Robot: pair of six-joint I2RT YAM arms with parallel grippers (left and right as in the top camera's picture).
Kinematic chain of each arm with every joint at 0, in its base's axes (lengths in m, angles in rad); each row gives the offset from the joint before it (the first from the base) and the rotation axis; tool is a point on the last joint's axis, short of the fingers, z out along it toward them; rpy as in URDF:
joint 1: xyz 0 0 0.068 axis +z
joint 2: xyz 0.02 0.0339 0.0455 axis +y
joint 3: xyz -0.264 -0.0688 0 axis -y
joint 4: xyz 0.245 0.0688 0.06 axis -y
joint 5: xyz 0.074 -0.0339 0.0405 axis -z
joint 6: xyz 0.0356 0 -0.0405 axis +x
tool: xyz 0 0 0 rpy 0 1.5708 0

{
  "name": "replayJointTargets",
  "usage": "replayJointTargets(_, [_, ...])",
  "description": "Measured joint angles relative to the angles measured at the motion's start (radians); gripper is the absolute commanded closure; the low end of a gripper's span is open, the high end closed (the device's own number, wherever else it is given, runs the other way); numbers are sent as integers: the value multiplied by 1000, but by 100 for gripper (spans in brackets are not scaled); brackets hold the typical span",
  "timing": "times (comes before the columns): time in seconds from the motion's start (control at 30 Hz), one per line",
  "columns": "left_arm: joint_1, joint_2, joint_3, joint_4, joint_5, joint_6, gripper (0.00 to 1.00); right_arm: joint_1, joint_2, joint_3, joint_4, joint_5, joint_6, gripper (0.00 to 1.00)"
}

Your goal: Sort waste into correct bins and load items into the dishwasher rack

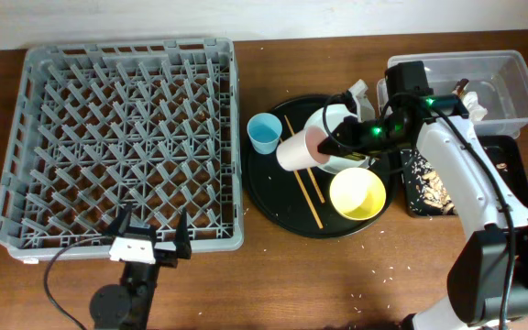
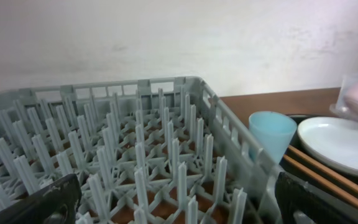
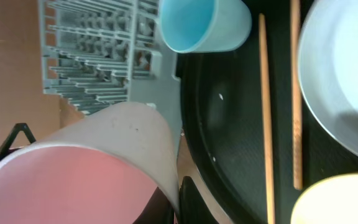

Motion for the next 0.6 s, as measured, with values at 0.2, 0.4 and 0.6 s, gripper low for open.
replayJointTargets(0.2, [0, 589, 415, -16, 114, -11, 1, 0, 0, 0, 62, -108, -10, 96])
replayJointTargets(0.4, [6, 1012, 651, -44, 564, -15, 1, 0, 0, 0, 66, -119, -10, 96])
replayJointTargets(0.6, [6, 1031, 653, 68, 1078, -37, 1, 0, 0, 0, 65, -123, -11, 96])
